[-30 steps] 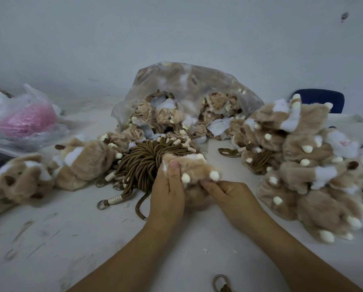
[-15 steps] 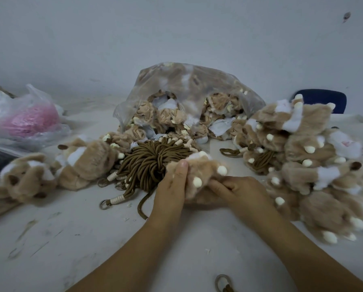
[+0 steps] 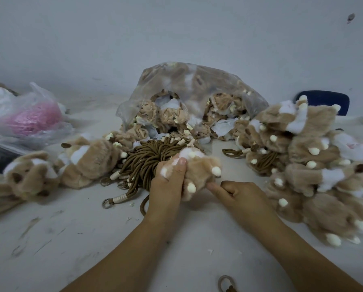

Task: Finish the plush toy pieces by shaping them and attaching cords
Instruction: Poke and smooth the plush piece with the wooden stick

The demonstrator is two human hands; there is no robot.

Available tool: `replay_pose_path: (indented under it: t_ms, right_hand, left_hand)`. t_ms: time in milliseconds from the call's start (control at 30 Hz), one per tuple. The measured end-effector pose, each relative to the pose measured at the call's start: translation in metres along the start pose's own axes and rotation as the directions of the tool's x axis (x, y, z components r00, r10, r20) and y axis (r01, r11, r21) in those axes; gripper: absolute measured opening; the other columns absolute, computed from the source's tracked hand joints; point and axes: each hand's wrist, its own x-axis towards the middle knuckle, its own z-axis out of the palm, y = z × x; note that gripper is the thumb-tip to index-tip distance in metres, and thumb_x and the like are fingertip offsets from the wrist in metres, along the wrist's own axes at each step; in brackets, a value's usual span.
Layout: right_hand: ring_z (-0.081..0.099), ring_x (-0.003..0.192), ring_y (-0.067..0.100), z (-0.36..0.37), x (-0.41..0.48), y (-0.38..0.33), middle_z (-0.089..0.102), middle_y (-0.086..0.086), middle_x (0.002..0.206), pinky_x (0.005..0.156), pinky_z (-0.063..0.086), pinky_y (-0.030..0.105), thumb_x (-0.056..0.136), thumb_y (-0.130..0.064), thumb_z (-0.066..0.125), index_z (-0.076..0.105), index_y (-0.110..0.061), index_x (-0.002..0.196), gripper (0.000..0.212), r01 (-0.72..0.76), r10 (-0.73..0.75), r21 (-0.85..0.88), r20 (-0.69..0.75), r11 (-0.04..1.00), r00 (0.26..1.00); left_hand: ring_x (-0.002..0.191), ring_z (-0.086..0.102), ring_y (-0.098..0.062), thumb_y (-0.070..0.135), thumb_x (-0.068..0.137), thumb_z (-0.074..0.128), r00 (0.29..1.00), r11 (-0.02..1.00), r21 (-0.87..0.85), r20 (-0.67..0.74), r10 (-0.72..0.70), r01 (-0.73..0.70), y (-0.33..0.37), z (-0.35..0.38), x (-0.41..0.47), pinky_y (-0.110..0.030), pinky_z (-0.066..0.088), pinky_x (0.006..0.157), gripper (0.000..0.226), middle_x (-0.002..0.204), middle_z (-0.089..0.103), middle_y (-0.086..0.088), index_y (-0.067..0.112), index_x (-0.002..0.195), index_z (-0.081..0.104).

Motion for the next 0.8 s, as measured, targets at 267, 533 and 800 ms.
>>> replay_pose_path:
  t_ms: [267, 533, 800]
  right_hand:
    - [0.051, 0.052, 0.003, 0.003, -0.005, -0.007, 0.054, -0.013, 0.048, 0.047, 0.027, 0.02, 0.072, -0.084, 0.025, 0.059, -0.046, 0.054, 0.054, -0.004, 0.004, 0.198, -0.002, 0.98, 1.0]
    - [0.05, 0.049, 0.001, -0.005, -0.004, -0.005, 0.05, -0.012, 0.043, 0.047, 0.031, 0.021, 0.072, -0.085, 0.029, 0.048, -0.021, 0.045, 0.072, 0.089, -0.096, 0.133, 0.047, 0.987, 0.994]
    - [0.053, 0.055, 0.01, -0.004, -0.002, 0.002, 0.054, -0.002, 0.052, 0.049, 0.032, 0.023, 0.072, -0.081, 0.02, 0.057, -0.022, 0.057, 0.071, 0.061, -0.062, 0.03, 0.029, 0.998, 0.998]
  left_hand:
    - [0.076, 0.071, -0.001, 0.045, 0.095, 0.047, 0.996, 1.0, -0.016, 0.087, 0.016, -0.014, 0.007, 0.009, -0.008, -0.011, 0.05, 0.063, 0.037, 0.077, 0.076, 0.006, 0.019, 0.087, 0.073]
    - [0.073, 0.065, 0.004, 0.034, 0.101, 0.05, 0.966, 0.993, -0.094, 0.255, -0.047, 0.073, 0.007, 0.001, -0.011, -0.012, 0.048, 0.065, 0.033, 0.072, 0.071, 0.012, 0.027, 0.078, 0.072]
    - [0.097, 0.071, -0.017, 0.052, 0.086, 0.056, 0.981, 0.965, -0.214, 0.151, -0.12, 0.151, 0.007, 0.006, -0.008, -0.025, 0.055, 0.077, 0.044, 0.103, 0.075, -0.009, 0.014, 0.101, 0.075]
